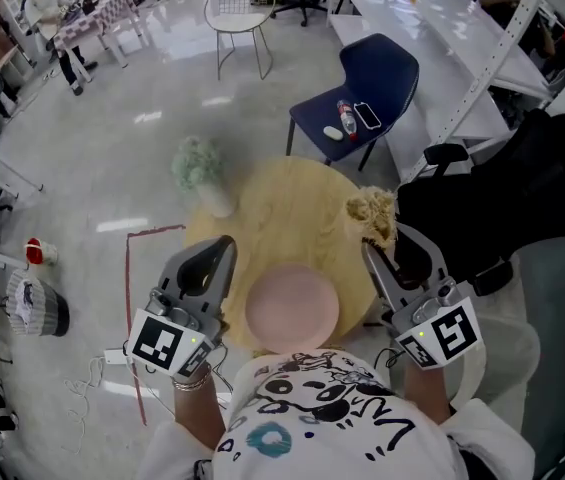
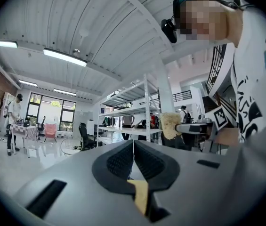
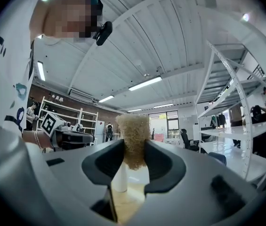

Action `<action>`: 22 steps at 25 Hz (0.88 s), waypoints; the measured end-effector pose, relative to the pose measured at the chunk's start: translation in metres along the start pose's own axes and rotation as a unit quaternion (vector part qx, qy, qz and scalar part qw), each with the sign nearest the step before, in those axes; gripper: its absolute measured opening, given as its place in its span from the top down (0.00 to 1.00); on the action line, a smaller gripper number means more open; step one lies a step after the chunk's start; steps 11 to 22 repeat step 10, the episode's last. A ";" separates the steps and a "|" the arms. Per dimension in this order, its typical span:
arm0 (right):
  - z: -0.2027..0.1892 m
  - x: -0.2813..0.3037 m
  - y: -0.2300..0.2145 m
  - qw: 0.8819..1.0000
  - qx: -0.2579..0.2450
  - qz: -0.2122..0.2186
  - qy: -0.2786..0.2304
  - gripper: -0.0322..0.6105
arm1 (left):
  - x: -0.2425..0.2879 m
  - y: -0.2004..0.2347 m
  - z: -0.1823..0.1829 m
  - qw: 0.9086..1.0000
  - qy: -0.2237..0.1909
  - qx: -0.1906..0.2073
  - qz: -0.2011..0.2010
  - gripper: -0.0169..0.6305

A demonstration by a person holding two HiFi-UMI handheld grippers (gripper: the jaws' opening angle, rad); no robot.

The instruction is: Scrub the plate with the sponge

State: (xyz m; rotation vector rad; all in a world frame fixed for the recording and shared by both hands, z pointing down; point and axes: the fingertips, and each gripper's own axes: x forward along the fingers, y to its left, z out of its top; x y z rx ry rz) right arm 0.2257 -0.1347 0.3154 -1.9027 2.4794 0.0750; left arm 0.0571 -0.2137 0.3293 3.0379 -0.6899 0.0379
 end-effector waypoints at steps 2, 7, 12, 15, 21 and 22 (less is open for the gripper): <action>-0.001 -0.001 -0.001 1.000 0.001 0.001 0.001 0.73 | 0.002 -0.002 0.000 1.000 0.000 0.000 -0.002 0.94; -0.002 0.004 0.001 1.000 0.005 0.005 0.003 0.73 | 0.001 0.003 0.000 1.000 0.002 0.000 -0.002 0.94; -0.005 0.008 0.003 1.000 0.003 0.007 0.007 0.73 | 0.000 0.008 -0.003 1.000 0.003 -0.002 0.000 0.94; -0.005 0.008 0.003 1.000 0.003 0.007 0.007 0.73 | 0.000 0.008 -0.003 1.000 0.003 -0.002 0.000 0.94; -0.005 0.008 0.003 1.000 0.003 0.007 0.007 0.73 | 0.000 0.008 -0.003 1.000 0.003 -0.002 0.000 0.94; -0.005 0.008 0.003 1.000 0.003 0.007 0.007 0.73 | 0.000 0.008 -0.003 1.000 0.003 -0.002 0.000 0.94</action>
